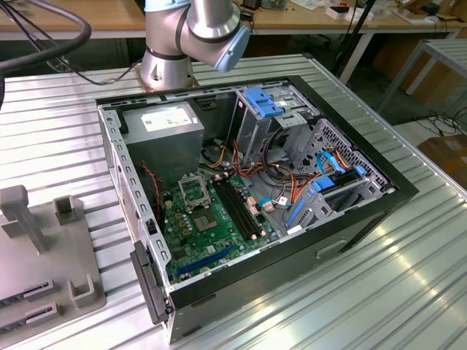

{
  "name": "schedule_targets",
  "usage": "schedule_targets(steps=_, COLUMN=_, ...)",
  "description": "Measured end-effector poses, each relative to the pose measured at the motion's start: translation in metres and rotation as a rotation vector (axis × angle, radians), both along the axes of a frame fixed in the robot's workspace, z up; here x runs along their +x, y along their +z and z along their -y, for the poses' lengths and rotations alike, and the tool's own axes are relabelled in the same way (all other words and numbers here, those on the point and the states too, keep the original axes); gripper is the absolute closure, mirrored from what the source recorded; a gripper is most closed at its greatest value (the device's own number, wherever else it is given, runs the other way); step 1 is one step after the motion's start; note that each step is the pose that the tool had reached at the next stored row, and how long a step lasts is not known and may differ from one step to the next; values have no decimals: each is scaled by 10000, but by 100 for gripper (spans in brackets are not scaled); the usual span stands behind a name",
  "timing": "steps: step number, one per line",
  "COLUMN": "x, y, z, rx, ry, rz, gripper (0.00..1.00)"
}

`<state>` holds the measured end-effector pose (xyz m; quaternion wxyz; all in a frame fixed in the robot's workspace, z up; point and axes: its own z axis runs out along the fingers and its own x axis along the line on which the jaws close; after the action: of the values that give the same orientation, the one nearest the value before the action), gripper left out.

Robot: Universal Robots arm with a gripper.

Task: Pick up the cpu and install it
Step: 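Pick up the cpu and move it towards the insertion slot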

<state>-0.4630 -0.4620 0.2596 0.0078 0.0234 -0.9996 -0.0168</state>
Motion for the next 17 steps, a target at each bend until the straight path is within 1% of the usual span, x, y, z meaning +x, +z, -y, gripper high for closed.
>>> schedule_targets(steps=5, x=7, y=-95, z=-9, rx=0, ry=-1, rz=0, gripper=47)
schedule_targets(steps=7, x=7, y=-118, z=-12, rx=0, ry=1, rz=0, gripper=47)
schedule_targets(steps=17, x=6, y=-125, z=-13, rx=-1, ry=-13, rz=0, gripper=47)
